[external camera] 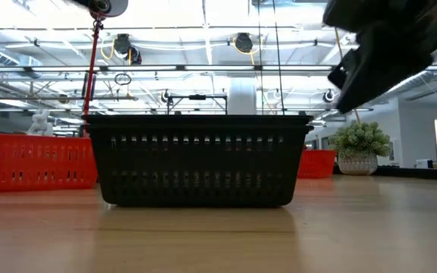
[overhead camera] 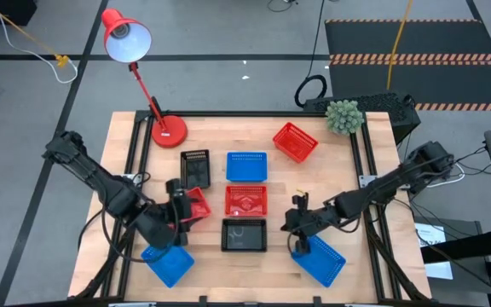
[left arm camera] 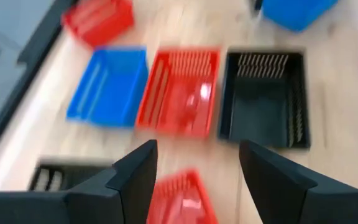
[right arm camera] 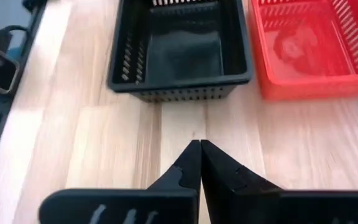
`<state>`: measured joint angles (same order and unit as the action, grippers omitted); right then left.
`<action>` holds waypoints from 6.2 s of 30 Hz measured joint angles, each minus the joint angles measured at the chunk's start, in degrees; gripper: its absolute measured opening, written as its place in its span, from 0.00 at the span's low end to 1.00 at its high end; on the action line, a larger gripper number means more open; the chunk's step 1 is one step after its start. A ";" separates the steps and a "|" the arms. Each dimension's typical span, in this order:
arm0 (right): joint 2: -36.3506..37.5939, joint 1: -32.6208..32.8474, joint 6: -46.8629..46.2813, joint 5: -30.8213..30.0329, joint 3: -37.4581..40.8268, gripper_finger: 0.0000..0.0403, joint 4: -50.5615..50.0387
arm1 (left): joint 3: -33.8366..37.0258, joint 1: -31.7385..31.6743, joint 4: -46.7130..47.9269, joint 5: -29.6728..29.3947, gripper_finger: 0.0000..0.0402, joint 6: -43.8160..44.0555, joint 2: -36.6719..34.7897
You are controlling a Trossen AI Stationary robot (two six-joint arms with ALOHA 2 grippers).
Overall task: Stack baskets by color
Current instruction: Stack the bottom left red bin on the center red bin
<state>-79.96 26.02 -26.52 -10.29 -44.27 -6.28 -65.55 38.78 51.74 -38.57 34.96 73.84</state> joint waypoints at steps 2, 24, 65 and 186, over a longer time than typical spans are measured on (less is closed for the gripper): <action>2.07 0.49 -0.02 -0.18 -0.02 0.00 -1.81 | 1.93 1.61 2.88 0.01 0.57 5.92 0.00; 7.21 2.71 -1.29 -1.91 -0.02 0.00 -5.16 | 21.76 9.60 -12.50 6.62 0.57 24.12 2.85; 7.21 2.71 0.85 -1.97 0.00 0.00 -5.19 | 9.12 8.23 2.57 13.20 0.03 14.94 11.23; 18.20 -4.29 1.69 -10.62 0.05 0.00 -20.12 | 4.56 -18.53 -34.36 10.05 0.29 -25.11 24.24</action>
<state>-61.76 21.73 -24.83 -20.91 -44.23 -26.40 -60.99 20.25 17.37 -28.51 9.85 98.08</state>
